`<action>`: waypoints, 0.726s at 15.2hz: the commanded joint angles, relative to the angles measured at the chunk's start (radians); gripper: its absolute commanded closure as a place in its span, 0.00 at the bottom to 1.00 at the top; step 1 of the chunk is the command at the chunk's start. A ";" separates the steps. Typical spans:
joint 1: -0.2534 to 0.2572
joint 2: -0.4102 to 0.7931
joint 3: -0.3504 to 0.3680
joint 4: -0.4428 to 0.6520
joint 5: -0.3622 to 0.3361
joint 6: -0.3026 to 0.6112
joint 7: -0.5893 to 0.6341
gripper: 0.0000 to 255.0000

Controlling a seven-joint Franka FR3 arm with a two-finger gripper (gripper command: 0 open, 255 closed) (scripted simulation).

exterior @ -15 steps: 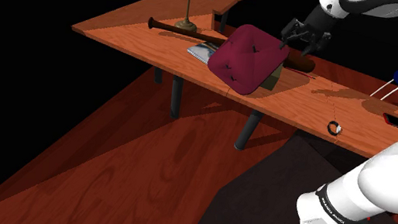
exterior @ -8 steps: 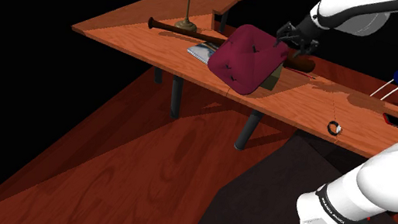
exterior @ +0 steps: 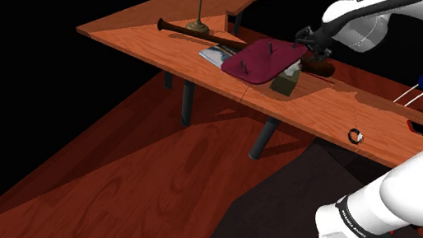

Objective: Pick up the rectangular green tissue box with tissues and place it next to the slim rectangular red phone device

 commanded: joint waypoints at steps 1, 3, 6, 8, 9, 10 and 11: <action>0.010 0.078 -0.025 0.038 0.127 0.056 -0.049 0.00; 0.010 0.113 -0.024 0.057 0.189 0.075 -0.085 0.00; 0.009 0.163 -0.014 0.082 0.259 0.091 -0.138 0.00; 0.005 0.195 -0.003 0.100 0.304 0.100 -0.173 0.00; 0.002 0.212 0.002 0.110 0.326 0.104 -0.189 0.00; 0.000 0.221 0.006 0.115 0.339 0.106 -0.199 0.00; 0.000 0.221 0.007 0.115 0.339 0.106 -0.199 0.00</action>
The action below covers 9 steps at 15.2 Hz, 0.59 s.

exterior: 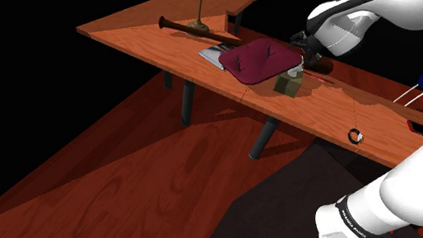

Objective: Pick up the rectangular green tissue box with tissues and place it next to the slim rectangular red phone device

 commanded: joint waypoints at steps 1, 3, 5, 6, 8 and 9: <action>-0.002 0.013 0.001 -0.008 0.006 0.002 -0.003 0.00; -0.002 0.014 0.001 -0.008 0.006 0.001 -0.003 0.00; -0.002 0.014 0.001 -0.008 0.006 0.001 -0.003 0.00; -0.002 0.014 0.001 -0.008 0.006 0.002 -0.003 0.00; -0.004 0.010 0.000 -0.010 0.007 0.000 -0.006 1.00; -0.005 0.011 0.001 -0.010 0.011 0.001 -0.010 1.00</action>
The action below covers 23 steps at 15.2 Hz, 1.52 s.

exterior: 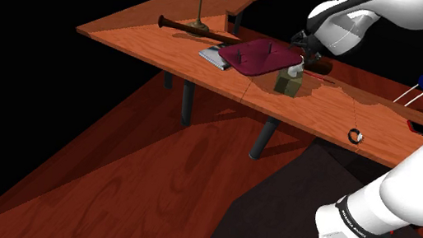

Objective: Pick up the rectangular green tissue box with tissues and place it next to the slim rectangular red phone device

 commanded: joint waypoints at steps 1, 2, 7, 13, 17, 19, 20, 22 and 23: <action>-0.003 0.010 -0.003 -0.016 0.001 -0.008 -0.003 1.00; -0.003 0.024 -0.004 0.003 -0.003 -0.015 0.004 1.00; -0.001 0.017 -0.002 -0.009 -0.005 -0.009 0.007 1.00; 0.016 -0.043 -0.036 -0.002 -0.148 -0.062 0.130 1.00; 0.019 -0.078 -0.048 0.010 -0.229 -0.102 0.199 1.00; 0.019 -0.095 -0.052 0.018 -0.264 -0.123 0.229 1.00; 0.019 -0.103 -0.053 0.023 -0.281 -0.134 0.243 1.00; 0.017 -0.118 -0.055 0.033 -0.311 -0.156 0.270 1.00; 0.019 -0.111 -0.053 0.027 -0.295 -0.143 0.257 1.00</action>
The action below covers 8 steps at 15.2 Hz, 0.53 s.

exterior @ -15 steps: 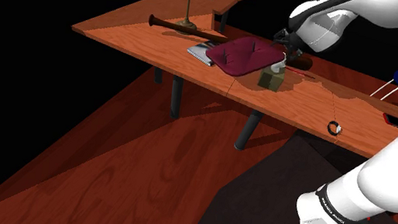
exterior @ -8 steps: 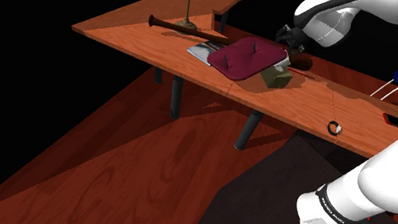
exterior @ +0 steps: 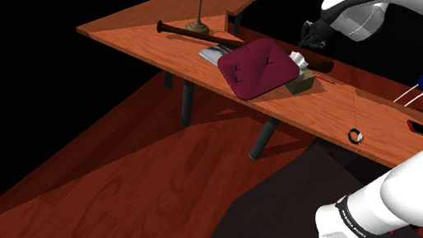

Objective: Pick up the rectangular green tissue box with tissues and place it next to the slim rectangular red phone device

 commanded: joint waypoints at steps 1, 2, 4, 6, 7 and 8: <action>0.000 0.000 0.000 0.000 0.000 0.000 0.000 0.00; -0.013 0.007 -0.011 0.026 -0.076 -0.086 0.227 0.00; -0.031 0.022 -0.032 0.082 -0.127 -0.274 0.592 0.00; -0.044 0.037 -0.056 0.130 -0.101 -0.459 0.895 0.00; -0.052 0.044 -0.067 0.149 -0.071 -0.545 1.036 0.00; -0.056 0.047 -0.073 0.157 -0.051 -0.590 1.113 0.00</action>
